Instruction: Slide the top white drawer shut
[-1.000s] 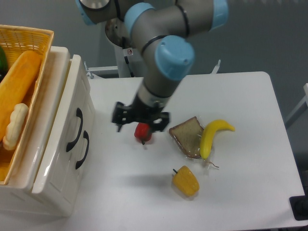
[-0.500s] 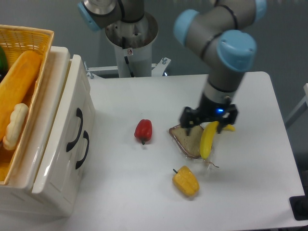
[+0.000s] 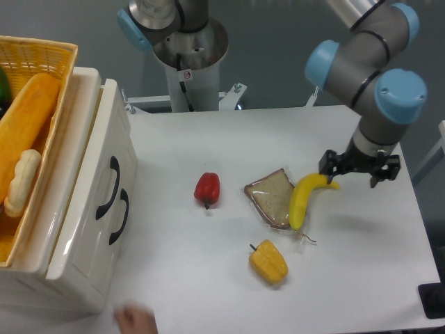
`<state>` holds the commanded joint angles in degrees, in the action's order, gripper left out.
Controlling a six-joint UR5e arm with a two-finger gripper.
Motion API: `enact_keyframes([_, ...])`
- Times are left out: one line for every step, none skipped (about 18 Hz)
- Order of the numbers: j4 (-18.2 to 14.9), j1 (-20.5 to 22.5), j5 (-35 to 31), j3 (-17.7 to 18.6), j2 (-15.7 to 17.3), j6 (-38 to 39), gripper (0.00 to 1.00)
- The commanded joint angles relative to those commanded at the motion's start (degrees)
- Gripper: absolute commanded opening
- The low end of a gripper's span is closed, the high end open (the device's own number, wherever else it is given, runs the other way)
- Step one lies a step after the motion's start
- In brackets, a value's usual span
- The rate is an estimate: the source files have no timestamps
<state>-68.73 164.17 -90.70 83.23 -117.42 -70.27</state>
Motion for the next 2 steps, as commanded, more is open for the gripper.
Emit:
enact_keyframes([0.0, 0.18, -0.09, 0.0, -0.26, -3.26, 1.0])
enact_keyframes([0.0, 0.36, 0.0, 0.17, -0.44, -5.12, 1.0])
